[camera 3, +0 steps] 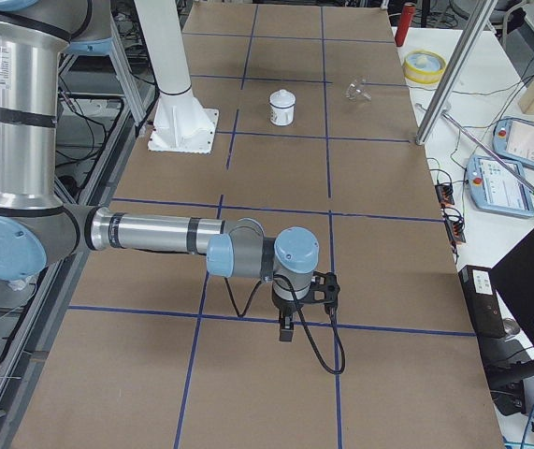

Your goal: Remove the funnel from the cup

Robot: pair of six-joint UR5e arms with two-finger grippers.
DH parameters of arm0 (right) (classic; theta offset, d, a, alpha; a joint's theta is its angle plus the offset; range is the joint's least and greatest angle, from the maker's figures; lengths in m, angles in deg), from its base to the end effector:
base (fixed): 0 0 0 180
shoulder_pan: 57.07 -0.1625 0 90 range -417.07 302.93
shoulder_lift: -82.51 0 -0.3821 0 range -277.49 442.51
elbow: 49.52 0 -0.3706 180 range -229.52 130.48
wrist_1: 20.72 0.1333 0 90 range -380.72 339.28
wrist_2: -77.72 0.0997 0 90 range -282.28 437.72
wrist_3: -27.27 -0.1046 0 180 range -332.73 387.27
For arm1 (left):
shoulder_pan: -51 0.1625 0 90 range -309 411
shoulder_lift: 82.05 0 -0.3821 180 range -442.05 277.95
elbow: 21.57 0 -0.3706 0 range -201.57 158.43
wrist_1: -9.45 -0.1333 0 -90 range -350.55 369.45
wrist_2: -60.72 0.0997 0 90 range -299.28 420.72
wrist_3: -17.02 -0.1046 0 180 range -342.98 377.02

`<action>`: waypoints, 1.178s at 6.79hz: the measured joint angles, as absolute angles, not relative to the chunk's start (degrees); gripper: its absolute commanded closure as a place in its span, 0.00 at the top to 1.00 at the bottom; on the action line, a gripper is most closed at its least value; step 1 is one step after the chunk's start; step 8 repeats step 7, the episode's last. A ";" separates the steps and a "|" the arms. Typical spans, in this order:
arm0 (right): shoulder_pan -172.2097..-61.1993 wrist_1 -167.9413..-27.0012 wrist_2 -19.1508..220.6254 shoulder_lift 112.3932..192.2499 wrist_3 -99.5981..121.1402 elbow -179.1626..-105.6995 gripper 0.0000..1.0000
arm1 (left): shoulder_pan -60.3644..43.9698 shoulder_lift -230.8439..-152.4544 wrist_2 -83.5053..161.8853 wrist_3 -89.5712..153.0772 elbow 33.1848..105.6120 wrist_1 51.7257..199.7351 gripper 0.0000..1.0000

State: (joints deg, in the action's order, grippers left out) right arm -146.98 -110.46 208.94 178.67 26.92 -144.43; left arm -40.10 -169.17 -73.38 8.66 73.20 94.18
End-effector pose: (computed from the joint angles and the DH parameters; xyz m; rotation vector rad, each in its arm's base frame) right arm 0.0637 -0.4279 0.6309 -0.0193 -0.7193 0.0106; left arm -0.0691 -0.4451 0.6128 0.0076 0.7718 0.0977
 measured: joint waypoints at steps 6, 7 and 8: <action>-146.98 -110.46 208.94 178.67 26.92 -144.44 1.00 | -39.96 -168.98 -73.63 8.63 73.94 94.70 1.00; -146.99 -110.46 208.93 178.67 26.92 -144.45 1.00 | -39.97 -168.98 -73.60 8.61 73.96 94.71 1.00; -146.99 -110.46 208.93 178.67 26.92 -144.45 1.00 | -39.97 -168.98 -73.60 8.61 73.96 94.71 1.00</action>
